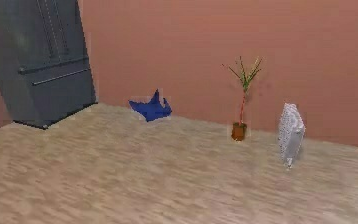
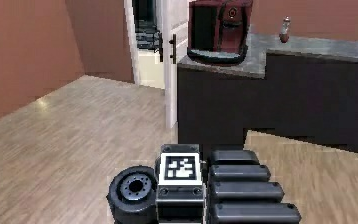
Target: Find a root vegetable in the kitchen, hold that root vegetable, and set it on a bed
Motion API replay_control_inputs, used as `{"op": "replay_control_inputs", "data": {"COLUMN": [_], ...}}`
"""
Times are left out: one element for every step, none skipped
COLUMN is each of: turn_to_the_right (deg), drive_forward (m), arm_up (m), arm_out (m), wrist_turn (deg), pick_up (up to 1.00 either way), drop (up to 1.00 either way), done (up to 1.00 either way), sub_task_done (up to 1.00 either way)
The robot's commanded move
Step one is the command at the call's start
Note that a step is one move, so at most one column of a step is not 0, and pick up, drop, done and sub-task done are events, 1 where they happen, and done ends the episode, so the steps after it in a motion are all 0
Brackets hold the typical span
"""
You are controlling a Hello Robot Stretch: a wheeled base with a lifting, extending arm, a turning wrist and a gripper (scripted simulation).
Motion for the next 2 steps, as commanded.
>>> {"op": "replay_control_inputs", "data": {"turn_to_the_right": [-15.0,0.0], "drive_forward": [0.0,1.0], "arm_up": [0.0,0.0], "arm_out": [0.0,0.0], "wrist_turn": [0.0,0.0], "pick_up": [0.0,0.0], "drop": [0.0,0.0], "done": [0.0,0.0], "sub_task_done": [0.0,0.0]}}
